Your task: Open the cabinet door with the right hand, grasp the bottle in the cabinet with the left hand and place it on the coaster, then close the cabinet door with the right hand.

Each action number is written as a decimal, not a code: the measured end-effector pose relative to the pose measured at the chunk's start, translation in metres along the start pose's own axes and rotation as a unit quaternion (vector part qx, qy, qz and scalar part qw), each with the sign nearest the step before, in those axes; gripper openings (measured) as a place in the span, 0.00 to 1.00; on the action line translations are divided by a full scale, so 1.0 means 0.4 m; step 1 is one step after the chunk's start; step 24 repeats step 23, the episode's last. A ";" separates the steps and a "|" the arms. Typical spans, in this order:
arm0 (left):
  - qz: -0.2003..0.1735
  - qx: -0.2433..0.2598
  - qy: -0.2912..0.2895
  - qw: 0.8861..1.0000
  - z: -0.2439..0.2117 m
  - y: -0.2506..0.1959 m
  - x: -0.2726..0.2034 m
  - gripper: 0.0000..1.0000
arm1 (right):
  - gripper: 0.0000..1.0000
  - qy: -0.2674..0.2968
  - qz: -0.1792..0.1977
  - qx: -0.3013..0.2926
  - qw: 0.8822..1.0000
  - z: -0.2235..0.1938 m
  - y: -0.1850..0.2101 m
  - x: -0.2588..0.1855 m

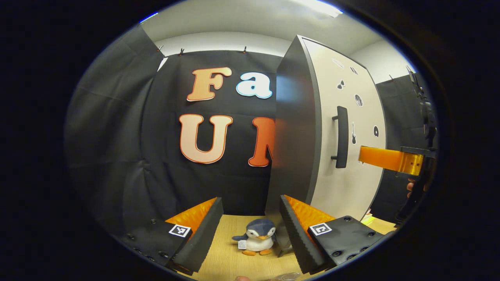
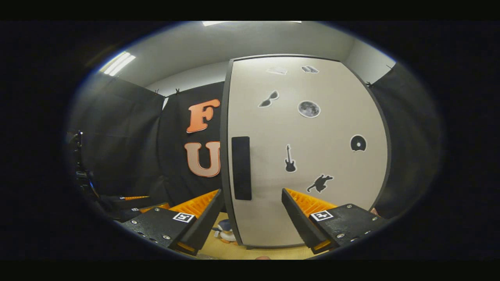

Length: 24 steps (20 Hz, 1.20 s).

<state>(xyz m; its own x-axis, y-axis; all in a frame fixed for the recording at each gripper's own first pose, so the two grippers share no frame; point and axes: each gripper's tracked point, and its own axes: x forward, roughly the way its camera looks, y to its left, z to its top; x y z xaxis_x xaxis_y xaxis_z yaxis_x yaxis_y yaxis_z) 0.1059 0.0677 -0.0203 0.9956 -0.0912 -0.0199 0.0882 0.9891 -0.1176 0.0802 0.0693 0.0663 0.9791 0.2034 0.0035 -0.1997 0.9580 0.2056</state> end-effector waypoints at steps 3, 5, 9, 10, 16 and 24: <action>0.013 0.005 -0.014 1.000 0.029 -0.049 -0.015 0.95 | 0.93 -0.007 -0.012 -0.023 1.000 0.024 -0.073 -0.076; 0.020 0.000 -0.020 1.000 0.043 -0.086 -0.028 0.94 | 0.93 -0.009 -0.019 -0.038 0.999 0.031 -0.121 -0.125; 0.039 -0.012 -0.020 0.999 0.046 -0.160 -0.070 0.95 | 0.93 -0.005 -0.016 -0.059 0.998 0.022 -0.194 -0.223; 0.046 -0.011 -0.021 0.999 0.049 -0.175 -0.086 0.95 | 0.93 -0.005 -0.013 -0.063 0.998 0.015 -0.209 -0.240; 0.073 -0.001 -0.029 0.997 0.064 -0.243 -0.158 0.95 | 0.93 0.000 0.006 -0.054 0.999 -0.011 -0.272 -0.306; 0.043 0.007 -0.035 0.998 0.083 -0.270 -0.153 0.94 | 0.93 -0.008 -0.015 -0.026 1.000 -0.005 -0.297 -0.317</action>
